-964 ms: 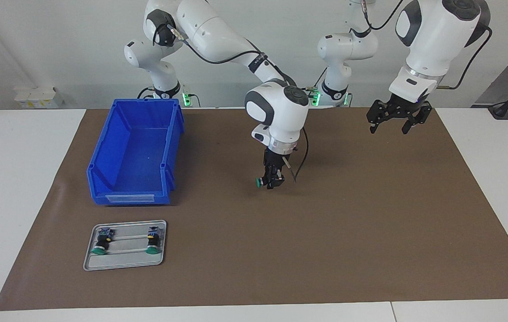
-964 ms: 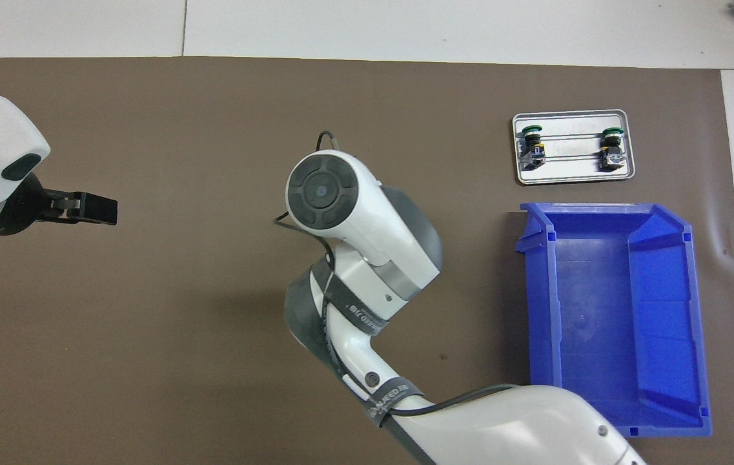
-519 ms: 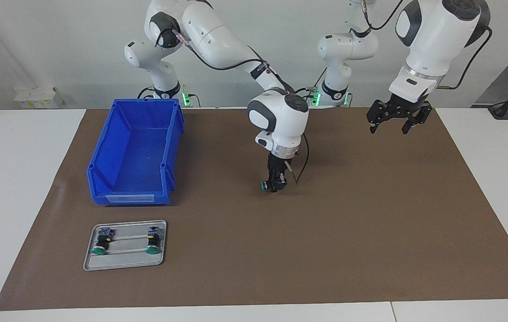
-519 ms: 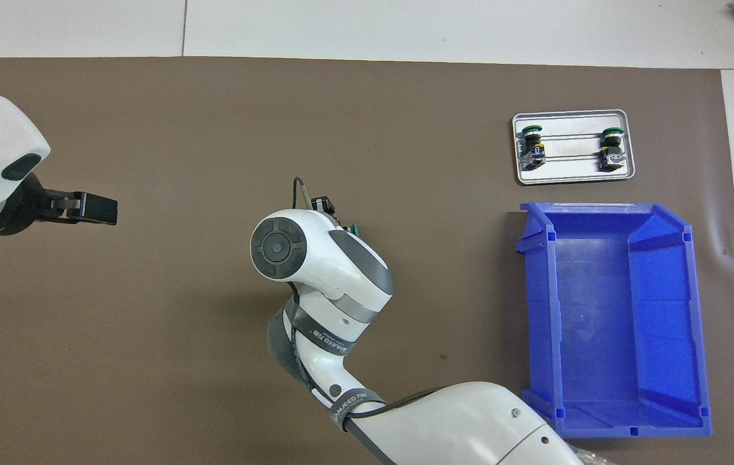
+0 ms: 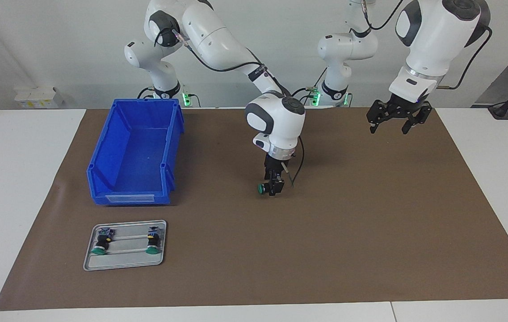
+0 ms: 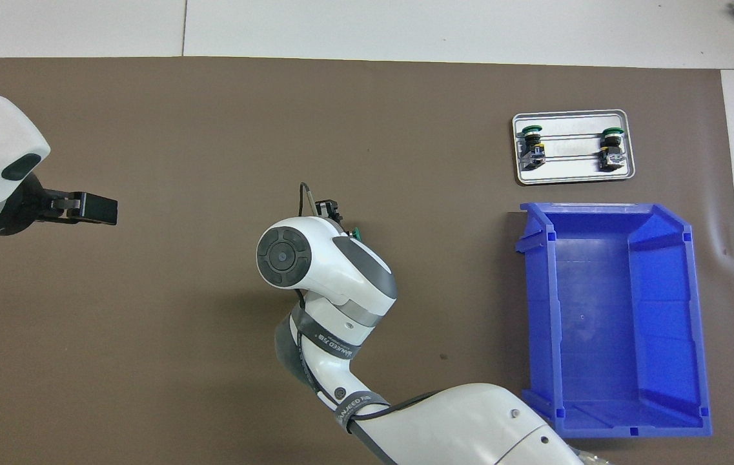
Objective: Place and press button with both arms
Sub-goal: 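Carry the button part with the right gripper and set it on the mat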
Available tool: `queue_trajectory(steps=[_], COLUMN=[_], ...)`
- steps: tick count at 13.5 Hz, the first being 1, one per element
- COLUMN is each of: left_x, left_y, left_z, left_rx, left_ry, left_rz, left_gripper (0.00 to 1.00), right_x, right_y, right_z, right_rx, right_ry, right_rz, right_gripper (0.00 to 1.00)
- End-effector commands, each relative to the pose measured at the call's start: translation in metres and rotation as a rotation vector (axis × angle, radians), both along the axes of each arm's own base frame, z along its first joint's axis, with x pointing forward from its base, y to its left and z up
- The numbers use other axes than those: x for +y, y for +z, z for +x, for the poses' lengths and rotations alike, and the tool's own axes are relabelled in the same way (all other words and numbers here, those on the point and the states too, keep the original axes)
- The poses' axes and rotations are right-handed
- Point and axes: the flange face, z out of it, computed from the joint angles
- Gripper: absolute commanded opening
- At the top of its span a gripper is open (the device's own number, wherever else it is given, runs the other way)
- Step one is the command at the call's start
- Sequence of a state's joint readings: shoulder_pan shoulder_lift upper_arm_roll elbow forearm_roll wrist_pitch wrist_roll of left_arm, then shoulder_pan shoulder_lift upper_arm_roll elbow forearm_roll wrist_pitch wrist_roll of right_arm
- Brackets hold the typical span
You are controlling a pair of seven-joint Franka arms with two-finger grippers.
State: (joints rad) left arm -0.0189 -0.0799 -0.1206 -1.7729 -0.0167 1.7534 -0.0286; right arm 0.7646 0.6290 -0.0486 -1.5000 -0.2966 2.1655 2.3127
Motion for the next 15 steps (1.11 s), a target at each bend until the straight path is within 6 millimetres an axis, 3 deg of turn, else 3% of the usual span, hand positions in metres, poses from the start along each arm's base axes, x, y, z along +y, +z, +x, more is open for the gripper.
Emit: queue_trajectory(steps=[1, 4, 7, 10, 15], left_x=[0.003, 0.003, 0.003, 0.003, 0.003], left_y=[0.001, 0.001, 0.001, 0.001, 0.001], left_z=[-0.009, -0.009, -0.009, -0.009, -0.009], left_rx=[-0.008, -0.008, -0.008, -0.008, -0.008], left_ry=[-0.001, -0.001, -0.001, -0.001, -0.001], left_rz=[-0.006, -0.006, -0.006, -0.006, -0.006], left_gripper=[1.00, 1.00, 1.00, 1.00, 1.00], right_x=[-0.018, -0.081, -0.150, -0.216, -0.354], right_y=[0.033, 0.111, 0.166, 0.202, 0.261], right_z=[0.003, 0.027, 0.044, 0.058, 0.070], right_rx=[-0.025, -0.025, 0.036, 0.080, 0.101], right_ry=[0.061, 0.146, 0.275, 0.422, 0.612], right_rz=[-0.036, -0.025, -0.037, -0.046, -0.007], right_gripper=[1.00, 1.00, 1.00, 1.00, 1.00])
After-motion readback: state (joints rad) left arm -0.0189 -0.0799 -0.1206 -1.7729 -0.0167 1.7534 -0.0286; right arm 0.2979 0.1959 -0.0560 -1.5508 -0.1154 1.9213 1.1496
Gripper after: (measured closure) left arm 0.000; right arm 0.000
